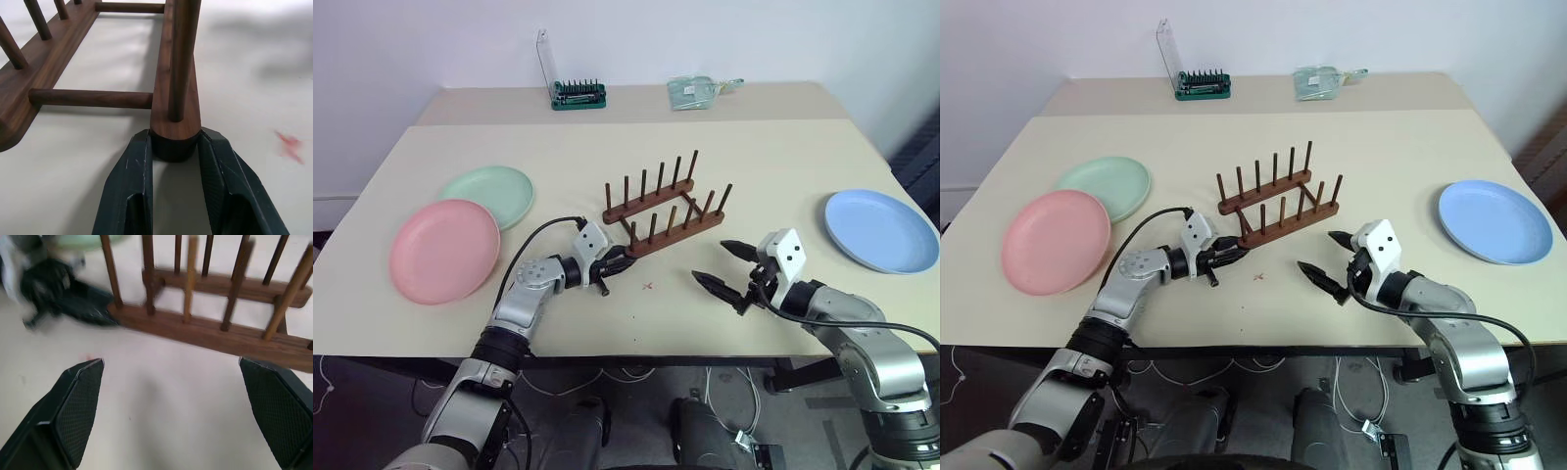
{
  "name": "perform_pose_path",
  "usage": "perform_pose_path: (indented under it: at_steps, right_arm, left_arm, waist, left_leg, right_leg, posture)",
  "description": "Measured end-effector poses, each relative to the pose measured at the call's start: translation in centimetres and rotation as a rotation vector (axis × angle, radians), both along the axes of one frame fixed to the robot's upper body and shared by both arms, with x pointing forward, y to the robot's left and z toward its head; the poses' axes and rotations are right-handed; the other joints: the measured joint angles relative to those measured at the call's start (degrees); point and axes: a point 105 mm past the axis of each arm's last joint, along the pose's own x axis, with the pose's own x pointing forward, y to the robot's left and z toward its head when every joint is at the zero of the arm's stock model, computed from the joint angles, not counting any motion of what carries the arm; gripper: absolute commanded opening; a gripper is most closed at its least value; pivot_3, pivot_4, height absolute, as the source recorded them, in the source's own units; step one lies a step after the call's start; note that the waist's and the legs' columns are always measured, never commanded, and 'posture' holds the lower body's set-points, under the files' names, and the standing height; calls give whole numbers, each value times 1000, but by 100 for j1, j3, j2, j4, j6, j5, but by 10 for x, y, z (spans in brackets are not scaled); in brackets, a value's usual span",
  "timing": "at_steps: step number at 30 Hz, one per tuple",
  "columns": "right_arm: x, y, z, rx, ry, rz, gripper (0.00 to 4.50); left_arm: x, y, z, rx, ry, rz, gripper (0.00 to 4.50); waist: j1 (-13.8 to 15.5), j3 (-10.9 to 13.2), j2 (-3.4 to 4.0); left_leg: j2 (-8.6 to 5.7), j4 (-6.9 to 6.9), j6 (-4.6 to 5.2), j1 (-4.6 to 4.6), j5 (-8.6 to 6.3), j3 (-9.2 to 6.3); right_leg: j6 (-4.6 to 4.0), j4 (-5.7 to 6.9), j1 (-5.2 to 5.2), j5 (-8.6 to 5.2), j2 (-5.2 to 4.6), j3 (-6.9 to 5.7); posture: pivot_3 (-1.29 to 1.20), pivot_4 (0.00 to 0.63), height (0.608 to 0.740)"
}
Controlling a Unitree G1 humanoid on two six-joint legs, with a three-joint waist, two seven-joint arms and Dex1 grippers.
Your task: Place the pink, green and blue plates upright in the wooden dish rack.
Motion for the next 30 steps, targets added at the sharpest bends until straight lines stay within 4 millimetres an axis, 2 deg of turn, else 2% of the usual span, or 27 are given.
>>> perform_pose_path:
  at_steps: [5,11,17,20,23,26,28,30]
  right_arm:
    - [-3,-6,-2,-6,6,-7,4500]
    - [-3,-8,-3,-9,3,-20,4500]
    - [-7,-11,-10,-15,26,-35,4500]
    - [-10,-16,-9,-30,26,-43,4500]
    - [-10,-21,-6,-55,22,-44,3729]
    - [-12,-31,-16,-120,67,-62,2204]
    - [-9,-32,-23,-144,87,-64,1230]
    - [-6,-29,-25,-158,88,-53,161]
  left_arm:
    - [-9,-6,3,62,3,-193,694]
    - [5,-7,4,109,-16,-228,694]
    - [16,-1,3,99,8,-167,3621]
    - [18,12,4,104,5,-120,3621]
    - [8,28,4,103,26,-102,2685]
    - [-18,47,0,96,79,-112,1194]
    - [-29,42,-1,94,98,-140,252]
    - [-41,26,-3,86,125,-184,198]
  waist:
    - [-1,2,-2]
    - [0,4,-7]
    - [-31,4,-7]
    - [-72,4,-6]
    - [-149,3,-5]
    - [-187,3,-4]
    - [-142,2,-2]
    - [-91,3,-3]
  left_leg:
    - [1,2,1,-2,0,1]
    - [1,3,1,-2,0,0]
    - [2,2,1,0,-1,-1]
    - [5,0,1,3,-1,1]
    - [10,-7,1,4,-1,1]
    - [16,-15,8,13,-6,10]
    - [15,-8,8,11,-6,12]
    - [16,1,9,4,-6,10]
  right_leg:
    - [0,-1,0,0,0,-1]
    - [3,-1,0,-1,1,-2]
    - [19,3,-2,-10,2,-2]
    - [20,5,-2,-10,3,0]
    - [14,6,-4,-8,6,2]
    - [0,7,-7,-2,10,12]
    - [0,6,-3,-2,8,13]
    - [1,5,-1,-2,0,13]
  posture:
    - [0,150,740]
    - [0,150,740]
    - [0,150,740]
    - [0,150,740]
    - [0,150,740]
    - [0,150,740]
    - [0,150,740]
    - [0,150,740]
